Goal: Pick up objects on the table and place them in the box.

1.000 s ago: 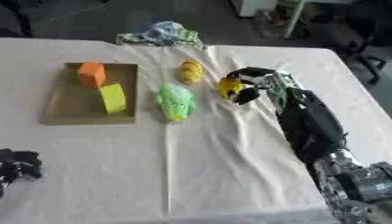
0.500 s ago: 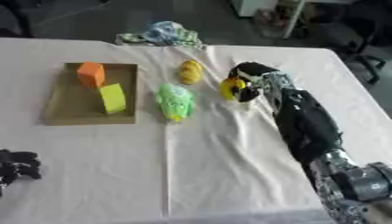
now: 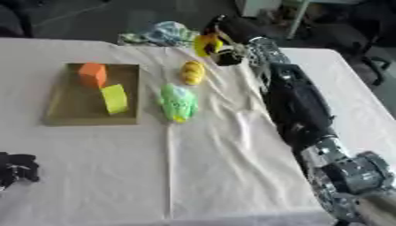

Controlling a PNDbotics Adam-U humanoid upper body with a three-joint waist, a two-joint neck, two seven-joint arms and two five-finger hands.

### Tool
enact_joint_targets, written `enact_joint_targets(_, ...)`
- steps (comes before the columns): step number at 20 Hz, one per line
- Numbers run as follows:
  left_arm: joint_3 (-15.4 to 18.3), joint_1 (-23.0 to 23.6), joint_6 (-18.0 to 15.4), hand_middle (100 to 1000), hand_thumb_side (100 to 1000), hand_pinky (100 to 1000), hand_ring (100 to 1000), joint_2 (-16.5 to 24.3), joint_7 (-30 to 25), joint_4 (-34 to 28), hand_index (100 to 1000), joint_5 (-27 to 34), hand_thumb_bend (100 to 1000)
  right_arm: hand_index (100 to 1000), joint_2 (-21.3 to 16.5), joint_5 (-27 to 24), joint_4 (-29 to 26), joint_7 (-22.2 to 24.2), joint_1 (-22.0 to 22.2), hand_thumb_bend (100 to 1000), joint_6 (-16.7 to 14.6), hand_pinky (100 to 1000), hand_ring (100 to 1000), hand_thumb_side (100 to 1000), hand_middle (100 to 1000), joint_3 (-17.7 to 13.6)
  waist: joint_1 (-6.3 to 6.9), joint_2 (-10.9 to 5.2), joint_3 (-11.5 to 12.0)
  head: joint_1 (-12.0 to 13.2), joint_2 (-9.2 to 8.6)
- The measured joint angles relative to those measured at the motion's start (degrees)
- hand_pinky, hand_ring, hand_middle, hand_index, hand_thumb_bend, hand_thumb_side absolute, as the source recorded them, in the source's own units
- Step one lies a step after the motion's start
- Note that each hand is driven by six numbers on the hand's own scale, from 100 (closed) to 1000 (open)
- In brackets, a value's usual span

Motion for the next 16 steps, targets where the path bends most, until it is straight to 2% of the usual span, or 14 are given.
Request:
enact_joint_targets(4,-0.42,-0.71,-0.05,586,1000,798,542,0.0,-0.44,0.0,726,0.06,100,624,4.52,-0.52,-0.24,2.06,-2.14,100,-0.73,716,566,100,404,0.52,0.0,0.03,1.64,-1.09,0.0)
enact_joint_targets(8,-1.0,-1.73,-0.13,585,1000,798,541,0.0,-1.02,0.0,726,0.18,100,663,9.5,-0.52,-0.1,4.16,-3.16,100,-0.63,725,581,100,452,0.52,0.0,0.08,3.4,-2.42,0.0)
enact_joint_targets(10,-1.37,-2.2,-0.13,585,1000,798,541,0.01,-1.34,0.0,726,0.26,100,732,11.87,-0.34,0.1,5.33,-3.25,100,-0.64,729,596,100,497,0.52,0.0,0.2,3.95,-3.09,0.0)
enact_joint_targets(12,-1.74,-2.62,-0.12,584,1000,798,541,0.01,-1.71,0.0,726,0.32,100,856,13.87,-0.04,0.23,6.42,-3.23,100,-0.63,741,635,100,595,0.57,0.0,0.51,4.42,-3.66,0.0)
enact_joint_targets(14,-2.0,-2.95,-0.14,583,1000,798,541,0.01,-2.05,0.0,726,0.44,100,903,15.67,0.73,0.17,7.38,-3.16,100,-0.82,749,669,100,663,1.01,0.0,0.56,4.7,-4.11,0.0)
enact_joint_targets(15,-2.09,-3.03,-0.14,583,1000,799,541,0.01,-2.14,0.0,726,0.5,100,943,16.43,1.32,0.07,7.8,-3.09,100,-0.96,756,699,100,728,1.27,0.0,0.57,4.8,-4.26,0.0)
enact_joint_targets(16,-2.21,-3.15,-0.11,583,1000,799,541,0.01,-2.23,0.0,726,0.53,100,945,17.14,1.99,-0.18,8.14,-2.9,100,-1.02,757,701,100,733,1.53,0.0,0.62,4.89,-4.43,0.0)
